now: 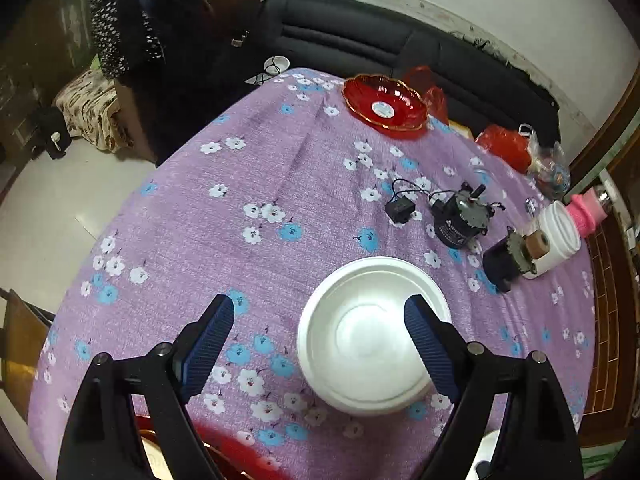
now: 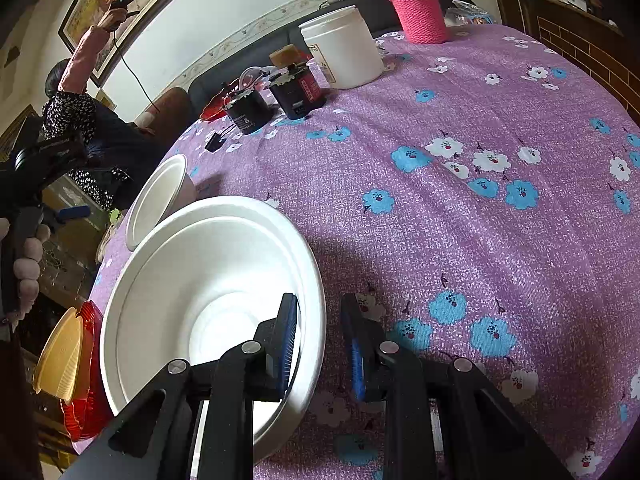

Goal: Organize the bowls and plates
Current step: 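Lift the white bowl with the right gripper while the left gripper moves toward it, then grip the white bowl rim with the left gripper beside the right gripper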

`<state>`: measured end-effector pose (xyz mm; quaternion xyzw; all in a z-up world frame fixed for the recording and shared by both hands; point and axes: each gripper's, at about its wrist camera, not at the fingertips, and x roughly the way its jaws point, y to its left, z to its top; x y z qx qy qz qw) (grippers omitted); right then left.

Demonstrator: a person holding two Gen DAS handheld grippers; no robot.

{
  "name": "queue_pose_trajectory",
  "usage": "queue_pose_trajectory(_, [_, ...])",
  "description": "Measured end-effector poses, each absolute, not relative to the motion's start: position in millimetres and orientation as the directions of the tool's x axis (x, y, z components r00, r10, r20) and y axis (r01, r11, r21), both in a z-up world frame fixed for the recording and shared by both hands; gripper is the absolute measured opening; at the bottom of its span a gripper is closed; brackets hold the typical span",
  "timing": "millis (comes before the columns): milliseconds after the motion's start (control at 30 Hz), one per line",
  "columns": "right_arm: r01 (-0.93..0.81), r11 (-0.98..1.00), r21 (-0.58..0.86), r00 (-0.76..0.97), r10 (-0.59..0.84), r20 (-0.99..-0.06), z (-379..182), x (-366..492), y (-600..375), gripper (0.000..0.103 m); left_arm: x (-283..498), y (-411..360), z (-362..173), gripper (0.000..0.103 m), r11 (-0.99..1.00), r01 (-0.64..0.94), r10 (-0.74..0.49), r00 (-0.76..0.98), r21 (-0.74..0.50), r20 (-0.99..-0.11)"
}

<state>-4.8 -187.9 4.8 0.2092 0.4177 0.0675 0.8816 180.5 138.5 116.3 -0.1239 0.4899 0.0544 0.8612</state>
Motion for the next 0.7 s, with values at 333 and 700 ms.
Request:
queue_pose_trajectory(333, [0.058,0.896,0.441,0.641,0.305,-0.704,4,-3,-190,0.025,118,58,104,0.086,0.977,0.064,-0.208,0.487,-0.203,-0.849])
queue_pose_trajectory(700, [0.062,0.888,0.456,0.637,0.317,-0.703,5,-5,-190,0.031,84,-2,30,0.086,0.984,0.115,-0.170,0.373,-0.136,-0.912])
